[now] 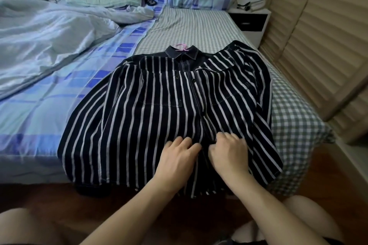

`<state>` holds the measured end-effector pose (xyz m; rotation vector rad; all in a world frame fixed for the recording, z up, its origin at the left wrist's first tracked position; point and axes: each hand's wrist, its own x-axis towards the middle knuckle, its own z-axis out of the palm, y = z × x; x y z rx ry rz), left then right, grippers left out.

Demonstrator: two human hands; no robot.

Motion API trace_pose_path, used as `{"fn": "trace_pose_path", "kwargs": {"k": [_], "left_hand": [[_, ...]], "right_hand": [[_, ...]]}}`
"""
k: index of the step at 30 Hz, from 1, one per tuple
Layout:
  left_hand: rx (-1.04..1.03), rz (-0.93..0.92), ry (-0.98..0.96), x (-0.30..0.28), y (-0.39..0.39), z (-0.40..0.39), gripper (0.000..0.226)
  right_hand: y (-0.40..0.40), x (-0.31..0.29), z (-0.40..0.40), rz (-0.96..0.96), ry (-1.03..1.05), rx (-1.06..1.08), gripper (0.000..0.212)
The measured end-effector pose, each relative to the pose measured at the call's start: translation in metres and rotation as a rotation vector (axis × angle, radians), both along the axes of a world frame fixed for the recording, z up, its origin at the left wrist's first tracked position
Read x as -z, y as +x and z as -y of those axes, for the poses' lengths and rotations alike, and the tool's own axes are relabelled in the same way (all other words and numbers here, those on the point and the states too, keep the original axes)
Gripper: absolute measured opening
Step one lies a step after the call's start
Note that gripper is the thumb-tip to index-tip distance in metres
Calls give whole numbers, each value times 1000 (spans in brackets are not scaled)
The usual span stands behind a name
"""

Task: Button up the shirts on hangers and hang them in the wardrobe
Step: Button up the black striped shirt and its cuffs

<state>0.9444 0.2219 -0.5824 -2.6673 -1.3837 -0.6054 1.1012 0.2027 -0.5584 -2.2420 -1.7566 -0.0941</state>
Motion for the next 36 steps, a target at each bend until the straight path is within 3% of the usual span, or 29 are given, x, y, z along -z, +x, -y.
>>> {"fn": "trace_pose_path", "kwargs": {"k": [3,6,11,16,20,28,31,36], "left_hand": [[-5,22,-51,-5,2,-1,10],[-38,80,-172,-18,7,1,6],[-250,485,-554,-52,3,20,11],[-266,685,-747,-64,4,31,11],[-303,843,-887,-64,14,37,12],[-289,964,-969,-64,16,42,10],[-332,1013,-977,-63,15,39,11],[-328,1082,-1000,-62,13,39,11]], "right_hand": [[-3,-5,7,-191,-84,85,13],[-5,-7,19,-139,-118,114,13],[6,-42,29,-395,-254,142,17],[6,-74,39,-973,-339,13,30],[0,-56,42,-1006,-260,18,13],[-11,-43,41,-888,-103,22,9],[-9,-46,39,-879,-174,4,1],[0,-54,42,-976,-268,14,13]]}}
